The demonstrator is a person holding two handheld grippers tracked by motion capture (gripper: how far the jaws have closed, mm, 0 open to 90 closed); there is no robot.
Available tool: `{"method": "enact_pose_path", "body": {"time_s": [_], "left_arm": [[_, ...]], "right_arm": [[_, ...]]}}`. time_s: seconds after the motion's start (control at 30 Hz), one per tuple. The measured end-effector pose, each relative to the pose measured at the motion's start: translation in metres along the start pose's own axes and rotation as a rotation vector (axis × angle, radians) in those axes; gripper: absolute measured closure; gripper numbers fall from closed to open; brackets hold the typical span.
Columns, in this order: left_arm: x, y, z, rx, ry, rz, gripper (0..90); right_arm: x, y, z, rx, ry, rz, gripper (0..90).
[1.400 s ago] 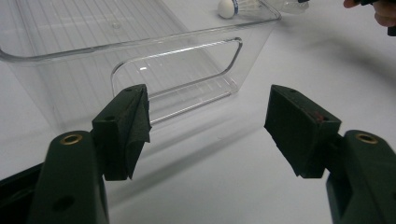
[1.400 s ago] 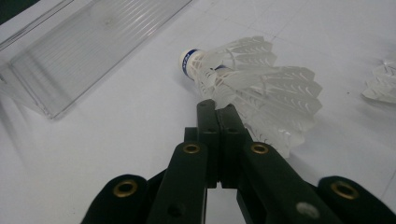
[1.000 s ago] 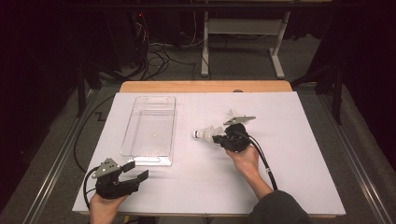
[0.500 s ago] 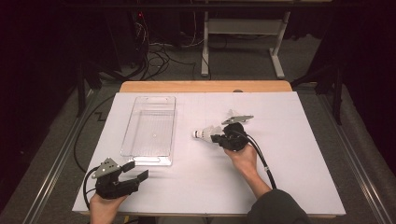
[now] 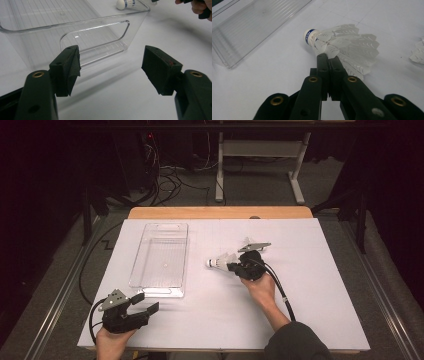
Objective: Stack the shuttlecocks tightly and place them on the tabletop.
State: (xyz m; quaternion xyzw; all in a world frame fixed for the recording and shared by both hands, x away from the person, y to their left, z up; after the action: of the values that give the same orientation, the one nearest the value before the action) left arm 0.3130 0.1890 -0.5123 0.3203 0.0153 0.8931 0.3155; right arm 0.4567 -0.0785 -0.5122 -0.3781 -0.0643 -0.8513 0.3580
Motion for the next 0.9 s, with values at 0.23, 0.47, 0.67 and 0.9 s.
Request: {"method": "enact_pose_path", "body": {"time_s": [0.23,0.47,0.67,0.9], "left_arm": [[0.0000,-0.0001,-0.0001,0.000,-0.001,-0.001,31.6],[0.0000,-0.0007,0.0002,0.000,0.000,0.000,31.6],[0.0001,-0.0008,0.0001,-0.001,0.000,0.001,31.6],[0.0002,-0.0005,0.0000,0.000,0.000,0.000,31.6]], "right_arm": [[-0.0016,0.0028,-0.0010,0.000,-0.004,-0.013,86.8],[-0.0007,0.0050,-0.0012,0.003,-0.006,-0.033,79.9],[0.0006,0.0067,-0.0024,-0.001,-0.012,-0.044,73.6],[0.0014,0.0062,-0.0029,-0.002,-0.013,-0.050,67.9]]}}
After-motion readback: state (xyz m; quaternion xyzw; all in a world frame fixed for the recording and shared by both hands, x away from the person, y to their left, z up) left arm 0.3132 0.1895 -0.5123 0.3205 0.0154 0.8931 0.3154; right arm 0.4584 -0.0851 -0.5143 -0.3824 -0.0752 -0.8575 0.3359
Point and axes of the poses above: each handheld gripper's, and its own axes: x roughly backward along the jaws, z roughly out of its top, y roughly to its right, the point moved 10 cm from there along -x, roughly forward along the jaws, and after that the axes turned 2 degrees about -y, right-handed, at the moved point
